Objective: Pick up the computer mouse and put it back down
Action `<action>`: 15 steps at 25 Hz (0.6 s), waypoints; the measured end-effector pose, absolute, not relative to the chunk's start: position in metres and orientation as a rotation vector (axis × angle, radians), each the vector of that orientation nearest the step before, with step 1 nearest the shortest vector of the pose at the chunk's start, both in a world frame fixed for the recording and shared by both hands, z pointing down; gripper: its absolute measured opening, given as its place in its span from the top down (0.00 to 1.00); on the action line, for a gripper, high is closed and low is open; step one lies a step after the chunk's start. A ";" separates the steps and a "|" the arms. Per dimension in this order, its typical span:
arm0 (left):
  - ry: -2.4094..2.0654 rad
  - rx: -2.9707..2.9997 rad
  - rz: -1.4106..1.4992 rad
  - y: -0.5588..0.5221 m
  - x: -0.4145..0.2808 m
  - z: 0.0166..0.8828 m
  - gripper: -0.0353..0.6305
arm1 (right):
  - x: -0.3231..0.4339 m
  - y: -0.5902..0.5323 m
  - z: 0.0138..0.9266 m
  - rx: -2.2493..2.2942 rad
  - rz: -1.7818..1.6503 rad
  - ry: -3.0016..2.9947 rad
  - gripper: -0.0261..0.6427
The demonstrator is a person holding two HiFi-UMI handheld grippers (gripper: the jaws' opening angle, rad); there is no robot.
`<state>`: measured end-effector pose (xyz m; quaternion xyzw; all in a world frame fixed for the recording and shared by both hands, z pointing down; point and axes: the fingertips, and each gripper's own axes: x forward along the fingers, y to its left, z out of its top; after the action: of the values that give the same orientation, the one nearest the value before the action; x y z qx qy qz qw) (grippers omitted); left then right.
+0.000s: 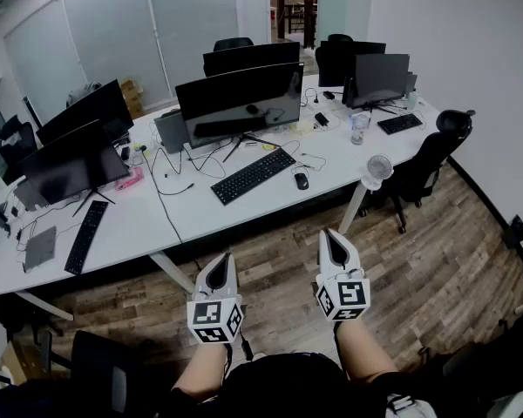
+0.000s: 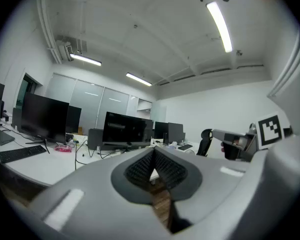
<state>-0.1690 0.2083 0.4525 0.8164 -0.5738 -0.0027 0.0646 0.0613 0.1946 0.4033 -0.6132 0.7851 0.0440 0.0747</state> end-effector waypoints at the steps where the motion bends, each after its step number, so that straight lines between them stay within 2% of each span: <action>1: -1.731 2.462 -0.009 0.208 -0.172 0.453 0.87 | 0.059 0.195 0.403 -1.840 0.129 2.351 0.96; 15: -1.767 2.559 0.030 0.202 -0.209 0.459 0.87 | 0.022 0.200 0.406 -1.907 0.176 2.315 0.96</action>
<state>-0.2094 0.2018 0.4591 0.8228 -0.5681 0.0097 0.0159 0.0224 0.1998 0.4065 -0.6332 0.7687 0.0584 0.0686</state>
